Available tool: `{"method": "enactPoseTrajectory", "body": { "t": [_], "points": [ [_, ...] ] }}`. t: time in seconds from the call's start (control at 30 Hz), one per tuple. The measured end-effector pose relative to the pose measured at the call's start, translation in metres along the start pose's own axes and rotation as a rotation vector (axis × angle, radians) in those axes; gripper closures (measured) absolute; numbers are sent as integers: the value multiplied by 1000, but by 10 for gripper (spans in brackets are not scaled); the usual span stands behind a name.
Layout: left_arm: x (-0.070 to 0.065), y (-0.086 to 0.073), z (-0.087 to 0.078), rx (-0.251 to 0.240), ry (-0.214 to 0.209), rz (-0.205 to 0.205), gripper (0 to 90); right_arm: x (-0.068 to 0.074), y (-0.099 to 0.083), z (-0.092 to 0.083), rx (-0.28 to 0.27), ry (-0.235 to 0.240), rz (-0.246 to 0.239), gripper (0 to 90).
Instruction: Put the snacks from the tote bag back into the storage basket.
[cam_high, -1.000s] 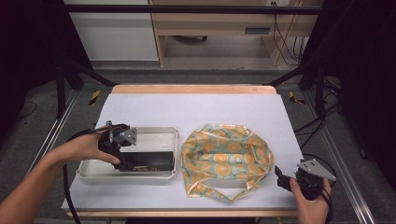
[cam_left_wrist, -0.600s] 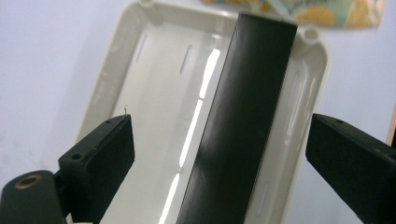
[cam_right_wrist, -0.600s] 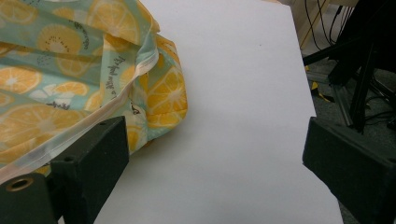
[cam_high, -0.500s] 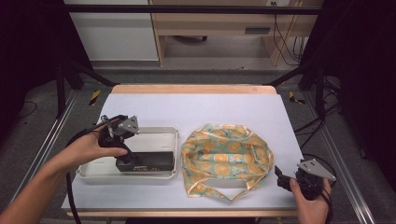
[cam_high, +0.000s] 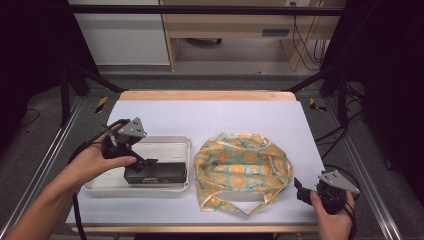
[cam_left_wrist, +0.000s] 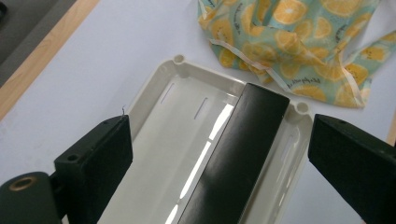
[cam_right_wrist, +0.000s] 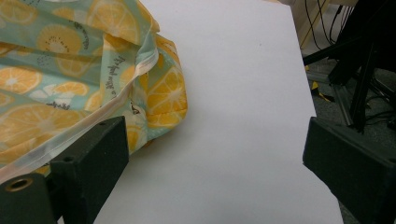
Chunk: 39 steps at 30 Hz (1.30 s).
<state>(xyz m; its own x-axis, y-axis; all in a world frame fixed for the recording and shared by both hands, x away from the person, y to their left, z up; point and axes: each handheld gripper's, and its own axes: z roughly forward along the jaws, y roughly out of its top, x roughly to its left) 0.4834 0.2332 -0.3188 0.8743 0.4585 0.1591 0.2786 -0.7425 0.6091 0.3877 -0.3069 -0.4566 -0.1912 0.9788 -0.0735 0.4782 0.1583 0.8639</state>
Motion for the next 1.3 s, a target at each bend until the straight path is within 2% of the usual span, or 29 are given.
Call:
{"method": "enactPoseTrajectory", "body": {
  "t": [0.13,0.33,0.47,0.63,1.03,1.2,1.3],
  "points": [
    [-1,-7,1,-26,37,-25,65,0,0,0,1,0,-2,75],
    [0,-21,3,-65,65,-79,65,0,0,0,2,3,-6,75],
    [3,-35,4,-106,105,-152,65,0,0,0,2,1,-4,75],
    [9,-54,6,-120,152,-222,64,0,0,0,3,2,-5,75],
    [23,-93,5,-158,207,-351,61,0,0,0,4,4,-9,75],
    [31,-111,5,-180,241,-425,61,0,-1,0,5,4,-7,75],
    [36,-118,5,-179,269,-454,62,0,-1,0,5,4,-8,75]
  ]
}}
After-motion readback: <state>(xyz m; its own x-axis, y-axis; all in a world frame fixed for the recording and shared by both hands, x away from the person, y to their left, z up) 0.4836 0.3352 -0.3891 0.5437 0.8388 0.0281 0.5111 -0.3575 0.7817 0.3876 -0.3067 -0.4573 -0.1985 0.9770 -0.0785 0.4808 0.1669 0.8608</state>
